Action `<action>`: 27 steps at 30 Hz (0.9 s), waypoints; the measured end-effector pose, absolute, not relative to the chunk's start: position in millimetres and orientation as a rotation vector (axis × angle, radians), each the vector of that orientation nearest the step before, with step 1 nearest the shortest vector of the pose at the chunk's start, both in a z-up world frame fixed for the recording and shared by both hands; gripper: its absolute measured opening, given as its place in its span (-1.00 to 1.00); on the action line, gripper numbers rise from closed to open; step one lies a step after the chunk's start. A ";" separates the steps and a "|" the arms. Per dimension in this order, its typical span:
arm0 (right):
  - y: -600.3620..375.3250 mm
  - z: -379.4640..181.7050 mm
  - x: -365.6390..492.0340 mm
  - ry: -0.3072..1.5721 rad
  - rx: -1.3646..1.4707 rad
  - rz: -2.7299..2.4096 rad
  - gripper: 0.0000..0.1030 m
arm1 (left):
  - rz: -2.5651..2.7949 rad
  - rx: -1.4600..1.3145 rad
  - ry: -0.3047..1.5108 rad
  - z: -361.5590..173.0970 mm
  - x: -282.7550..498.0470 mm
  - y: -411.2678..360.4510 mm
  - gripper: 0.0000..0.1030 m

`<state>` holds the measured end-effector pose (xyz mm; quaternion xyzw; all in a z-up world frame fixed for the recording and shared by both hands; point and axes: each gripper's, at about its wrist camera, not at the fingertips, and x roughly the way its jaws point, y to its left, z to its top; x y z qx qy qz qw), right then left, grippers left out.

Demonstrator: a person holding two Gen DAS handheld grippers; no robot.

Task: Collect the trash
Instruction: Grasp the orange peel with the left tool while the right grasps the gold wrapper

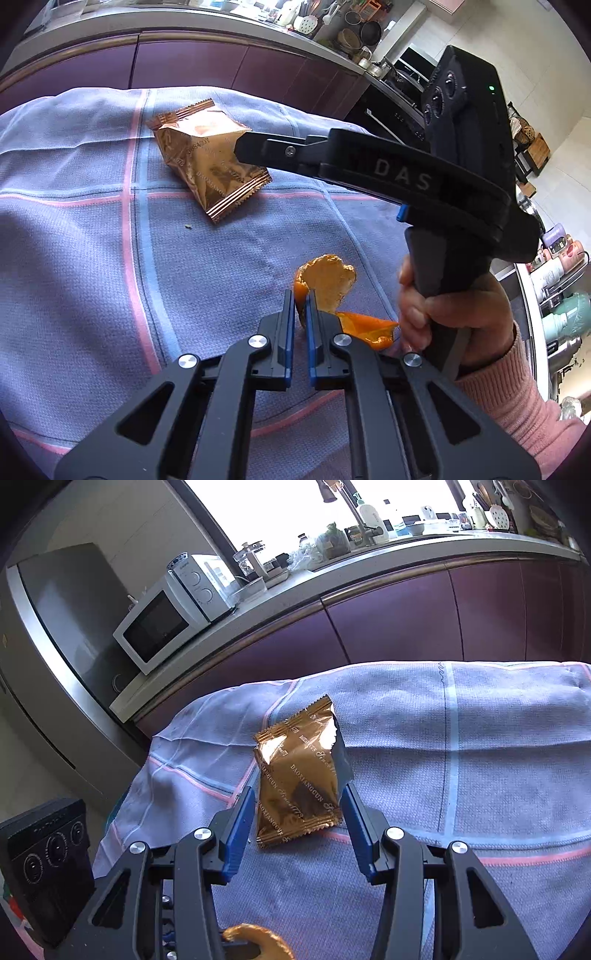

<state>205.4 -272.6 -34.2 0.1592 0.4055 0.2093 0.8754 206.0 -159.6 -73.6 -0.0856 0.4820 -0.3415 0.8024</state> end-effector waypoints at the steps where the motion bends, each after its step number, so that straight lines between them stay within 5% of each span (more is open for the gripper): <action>1: -272.4 -34.9 207.2 0.850 0.330 0.434 -0.09 | -0.732 -0.192 1.032 -72.4 205.2 -156.4 -0.88; 12: -273.7 -46.4 222.6 0.895 0.361 0.443 -0.09 | -0.692 -0.275 0.994 -63.1 195.0 -103.3 -0.89; 19: -260.3 -41.8 219.6 0.890 0.312 0.476 -0.75 | -0.654 -0.313 0.957 -55.5 185.8 -70.6 -0.89; 25: -250.1 -32.8 213.1 0.868 0.293 0.506 -0.74 | -0.624 -0.334 0.923 -49.7 178.7 -40.7 -0.89; 27: -249.1 -33.0 216.3 0.872 0.308 0.515 -0.54 | -0.613 -0.346 0.918 -48.4 175.8 -34.1 -0.89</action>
